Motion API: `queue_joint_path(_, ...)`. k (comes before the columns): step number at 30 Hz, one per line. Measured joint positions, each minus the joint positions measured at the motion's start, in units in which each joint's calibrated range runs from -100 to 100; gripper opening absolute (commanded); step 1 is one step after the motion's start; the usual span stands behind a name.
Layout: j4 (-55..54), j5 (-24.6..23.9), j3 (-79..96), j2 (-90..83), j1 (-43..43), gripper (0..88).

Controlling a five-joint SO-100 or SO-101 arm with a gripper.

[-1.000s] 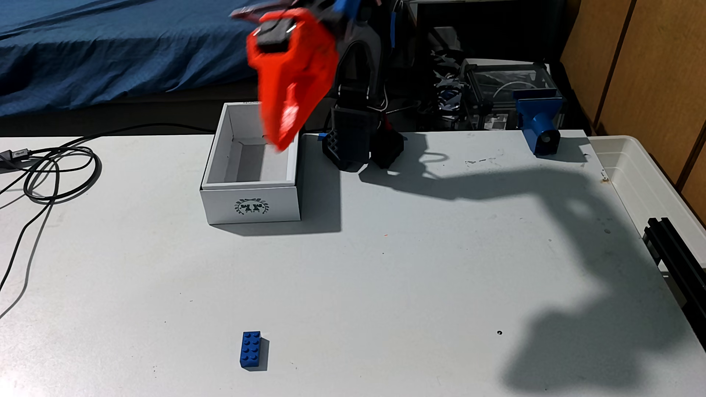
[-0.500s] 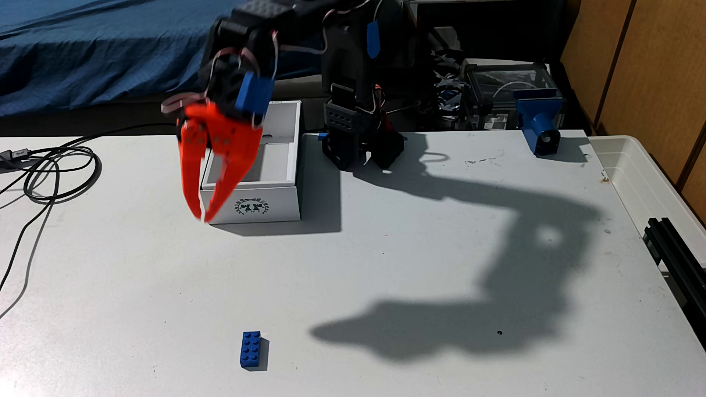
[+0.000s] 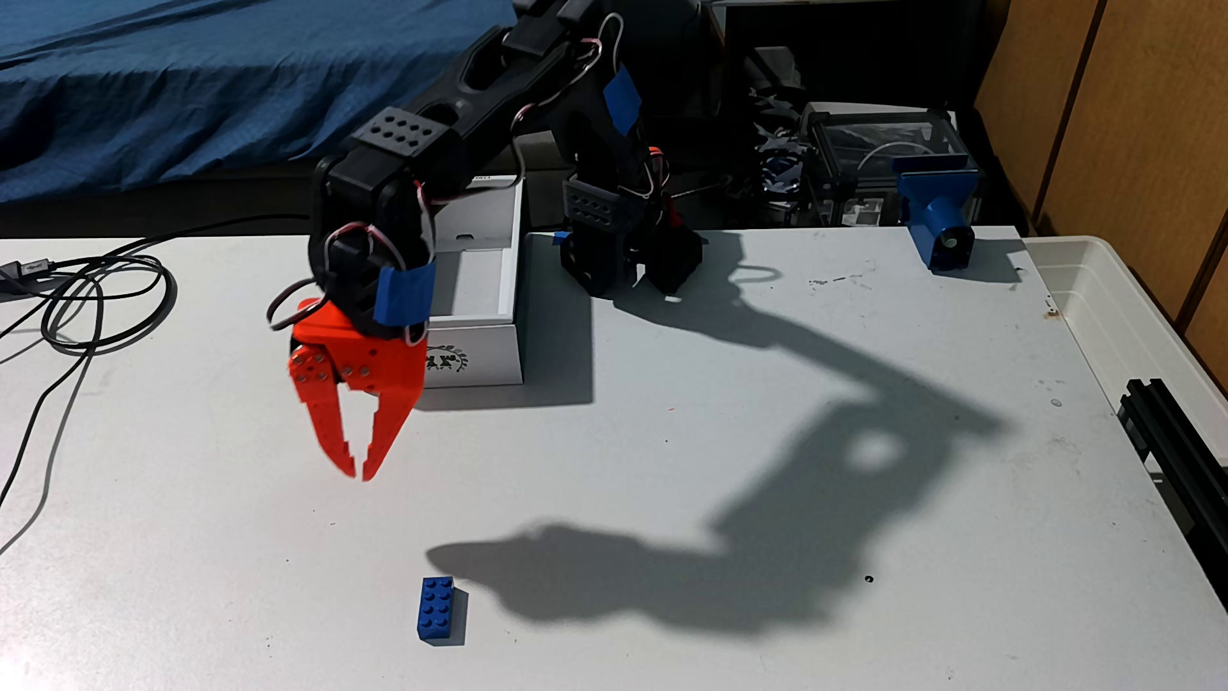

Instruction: Grab the blue brick and place in box

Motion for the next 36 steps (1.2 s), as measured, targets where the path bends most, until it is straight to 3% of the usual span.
queue_joint_path(9, 0.09, -8.74, -7.15, 4.14, -3.84, 4.5)
queue_joint_path(15, 0.09, -11.26, -7.15, 6.59, -7.38, 16.3)
queue_joint_path(21, -0.35, -12.63, -7.78, 10.98, -9.08, 17.6)
queue_joint_path(28, -2.72, -13.47, -8.94, 13.26, -9.37, 26.0)
queue_joint_path(36, -3.86, -15.63, -9.12, 13.34, -10.33, 26.1)
